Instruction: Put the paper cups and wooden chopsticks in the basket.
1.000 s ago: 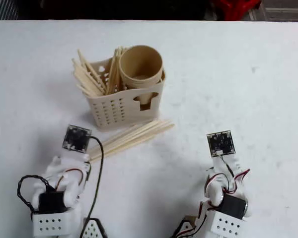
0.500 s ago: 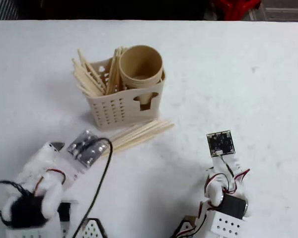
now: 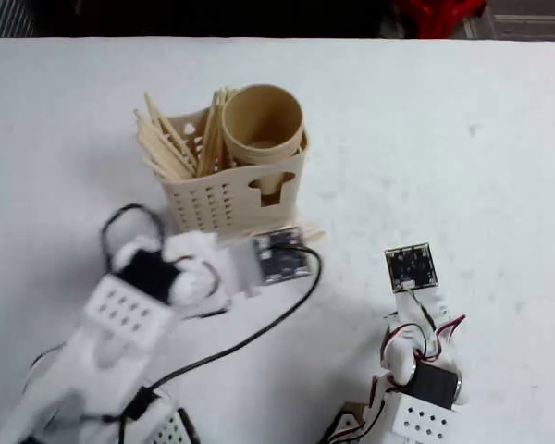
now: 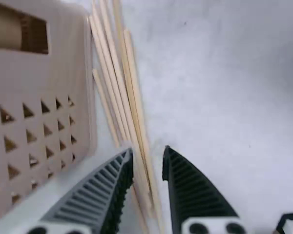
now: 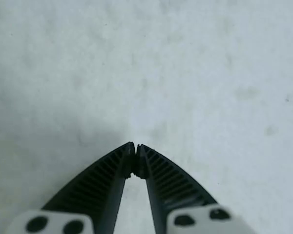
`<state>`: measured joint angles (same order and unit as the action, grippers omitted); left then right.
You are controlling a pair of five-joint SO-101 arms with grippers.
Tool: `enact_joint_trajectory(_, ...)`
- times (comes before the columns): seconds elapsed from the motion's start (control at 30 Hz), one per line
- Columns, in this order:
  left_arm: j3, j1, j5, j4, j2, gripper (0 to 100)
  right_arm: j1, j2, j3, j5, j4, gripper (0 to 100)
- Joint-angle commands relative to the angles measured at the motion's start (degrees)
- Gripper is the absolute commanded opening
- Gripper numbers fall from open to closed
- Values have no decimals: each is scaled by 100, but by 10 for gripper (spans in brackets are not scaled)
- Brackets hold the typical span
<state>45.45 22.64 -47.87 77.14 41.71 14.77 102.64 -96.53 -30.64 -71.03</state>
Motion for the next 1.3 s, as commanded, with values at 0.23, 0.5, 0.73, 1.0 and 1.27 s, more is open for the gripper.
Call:
enact_joint_trajectory(0.23,-53,268,615,-2259,-2712,120,-13,40,-35,44,75,18)
enact_joint_trajectory(0.5,-53,233,958,-2409,-3196,200,-13,40,-35,44,75,18)
enact_joint_trajectory(0.73,-44,-48,967,-2593,-3196,199,-13,40,-35,44,75,18)
enact_joint_trajectory(1.0,-35,-277,923,-2840,-3213,203,-13,40,-35,44,75,18)
enact_joint_trajectory(1.27,-18,-409,923,-3015,-3222,203,-13,40,-35,44,75,18)
